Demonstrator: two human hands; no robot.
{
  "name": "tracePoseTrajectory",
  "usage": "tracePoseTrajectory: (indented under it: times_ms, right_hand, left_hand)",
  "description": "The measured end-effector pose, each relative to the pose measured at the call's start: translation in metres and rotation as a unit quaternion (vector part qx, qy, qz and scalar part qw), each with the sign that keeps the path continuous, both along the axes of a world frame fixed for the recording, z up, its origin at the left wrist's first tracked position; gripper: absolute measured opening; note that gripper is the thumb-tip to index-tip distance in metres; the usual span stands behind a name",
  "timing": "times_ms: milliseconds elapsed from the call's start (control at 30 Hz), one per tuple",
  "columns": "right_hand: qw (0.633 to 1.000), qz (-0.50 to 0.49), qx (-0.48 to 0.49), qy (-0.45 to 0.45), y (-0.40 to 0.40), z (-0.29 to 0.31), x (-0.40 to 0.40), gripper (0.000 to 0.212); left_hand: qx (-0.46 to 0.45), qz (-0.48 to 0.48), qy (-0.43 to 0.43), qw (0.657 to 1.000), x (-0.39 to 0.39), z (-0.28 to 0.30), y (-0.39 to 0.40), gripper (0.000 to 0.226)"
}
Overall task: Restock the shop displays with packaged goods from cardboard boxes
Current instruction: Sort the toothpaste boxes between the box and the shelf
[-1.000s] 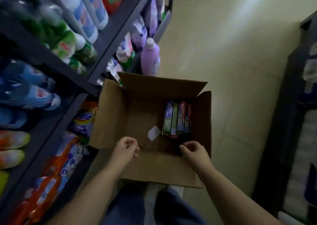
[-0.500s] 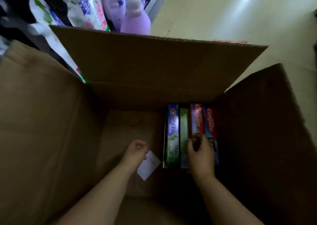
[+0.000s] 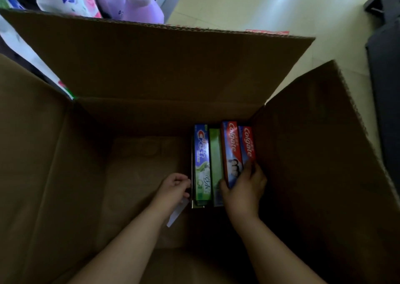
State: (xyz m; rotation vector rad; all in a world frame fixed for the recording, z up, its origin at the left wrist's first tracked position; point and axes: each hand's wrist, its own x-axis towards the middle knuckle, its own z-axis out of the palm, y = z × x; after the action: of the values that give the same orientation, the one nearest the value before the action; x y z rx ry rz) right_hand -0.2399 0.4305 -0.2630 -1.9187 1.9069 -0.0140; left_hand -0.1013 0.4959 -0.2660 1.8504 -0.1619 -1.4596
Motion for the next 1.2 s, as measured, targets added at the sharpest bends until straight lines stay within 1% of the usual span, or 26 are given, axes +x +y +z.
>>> tracePoseTrajectory:
  times_ms: [133, 233, 333, 467, 600, 667, 767, 833, 900, 933, 1033, 1100, 1200]
  right_hand:
    - [1.0, 0.018, 0.015, 0.004, 0.001, 0.002, -0.006, 0.084]
    - [0.999, 0.001, 0.043, -0.01, 0.004, 0.003, 0.0, 0.086]
    - [0.997, -0.02, 0.075, -0.01, 0.004, 0.005, 0.002, 0.092]
    - [0.994, -0.058, 0.084, -0.027, -0.002, 0.019, 0.0, 0.095]
    - [0.99, -0.067, 0.095, -0.085, 0.004, 0.046, 0.004, 0.099]
    - [0.986, -0.053, 0.093, -0.128, 0.013, 0.065, 0.005, 0.102]
    - [0.979, -0.026, 0.097, -0.178, 0.035, 0.095, 0.014, 0.105]
    - [0.972, 0.004, 0.107, -0.208, 0.054, 0.111, 0.025, 0.105]
    - [0.962, 0.024, 0.114, -0.248, 0.075, 0.12, 0.036, 0.105]
    - [0.955, 0.028, 0.121, -0.269, 0.083, 0.12, 0.039, 0.105]
    - [0.937, 0.065, 0.142, -0.312, 0.106, 0.121, 0.036, 0.101]
    - [0.926, 0.074, 0.141, -0.343, 0.114, 0.115, 0.025, 0.087]
    - [0.9, 0.027, 0.19, -0.391, 0.114, 0.104, 0.012, 0.057]
  left_hand:
    - [-0.005, -0.023, 0.001, 1.0, 0.001, 0.008, 0.0, 0.01]
    - [-0.007, -0.053, 0.001, 0.999, 0.005, 0.016, 0.002, 0.005]
    - [-0.013, -0.076, -0.015, 0.997, 0.013, 0.026, 0.007, 0.008]
    - [-0.026, -0.09, -0.037, 0.995, 0.025, 0.046, 0.015, 0.009]
    - [-0.028, -0.112, -0.048, 0.992, 0.033, 0.079, 0.025, 0.007]
    - [-0.037, -0.114, -0.045, 0.992, 0.035, 0.1, 0.031, 0.01]
    - [-0.054, -0.08, -0.02, 0.995, 0.03, 0.129, 0.039, 0.023]
    - [-0.075, -0.003, 0.06, 0.995, 0.022, 0.142, 0.042, 0.022]
    - [-0.106, 0.077, 0.149, 0.98, 0.013, 0.149, 0.045, 0.021]
    - [-0.118, 0.107, 0.164, 0.974, 0.011, 0.147, 0.047, 0.022]
    - [-0.126, 0.164, 0.167, 0.964, 0.01, 0.138, 0.062, 0.021]
    - [-0.126, 0.167, 0.186, 0.96, 0.012, 0.132, 0.073, 0.029]
    - [-0.126, 0.149, 0.203, 0.96, 0.015, 0.126, 0.083, 0.044]
